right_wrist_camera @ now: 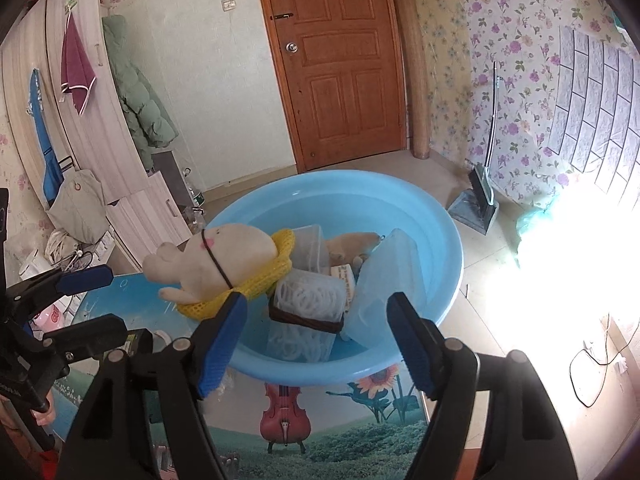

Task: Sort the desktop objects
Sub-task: 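Drop the plush from left gripper while right releases floss box into basin, then move both grippers back over the table toward the black bottle and green packet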

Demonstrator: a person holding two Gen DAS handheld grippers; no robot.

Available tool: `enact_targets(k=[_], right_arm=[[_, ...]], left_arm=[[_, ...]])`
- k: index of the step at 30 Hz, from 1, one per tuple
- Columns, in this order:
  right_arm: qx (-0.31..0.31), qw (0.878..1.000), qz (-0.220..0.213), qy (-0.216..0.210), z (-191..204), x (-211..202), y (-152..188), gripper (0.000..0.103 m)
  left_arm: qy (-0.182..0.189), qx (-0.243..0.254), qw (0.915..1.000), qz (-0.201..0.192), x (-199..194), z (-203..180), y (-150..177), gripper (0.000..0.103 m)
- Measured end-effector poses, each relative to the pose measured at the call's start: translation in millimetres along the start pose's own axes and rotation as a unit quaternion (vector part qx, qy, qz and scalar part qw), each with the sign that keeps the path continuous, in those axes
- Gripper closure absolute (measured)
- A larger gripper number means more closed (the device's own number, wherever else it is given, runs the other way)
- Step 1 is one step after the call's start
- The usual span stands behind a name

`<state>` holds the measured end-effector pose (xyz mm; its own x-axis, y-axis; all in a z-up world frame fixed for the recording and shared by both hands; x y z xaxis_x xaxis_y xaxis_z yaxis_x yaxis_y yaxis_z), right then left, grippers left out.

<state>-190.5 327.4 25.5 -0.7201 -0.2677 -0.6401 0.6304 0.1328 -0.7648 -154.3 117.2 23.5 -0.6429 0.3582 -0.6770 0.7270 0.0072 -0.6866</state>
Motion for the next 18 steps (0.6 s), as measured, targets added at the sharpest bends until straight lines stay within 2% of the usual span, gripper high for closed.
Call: enact_targets(k=[4,18], right_arm=[[-0.01,1.0,0.004,-0.003,15.3,-5.0,9.3,0.031],[-0.07,0.996,0.038,-0.044,102.1,-2.8,46.3,0.031]], left_arm=[[-0.015,-0.011,0.9998,0.005,-11.4,17.9,22.3,0.005],[-0.047,-0.045,0.9979,0.008,-51.6,64.8,83.9,0.005]])
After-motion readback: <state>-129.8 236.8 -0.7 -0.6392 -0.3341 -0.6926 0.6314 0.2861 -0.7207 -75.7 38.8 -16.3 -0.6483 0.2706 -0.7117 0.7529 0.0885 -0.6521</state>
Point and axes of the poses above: each gripper's, at about its wrist camera, not at the fingertips, and x roughly the way its jaws point, z to its left, y to its underside, the point moved 2 cm from there along x, roughly the way its jaws point, and after that the axes turned 6 degrees about -x, right-handed, at the moved point
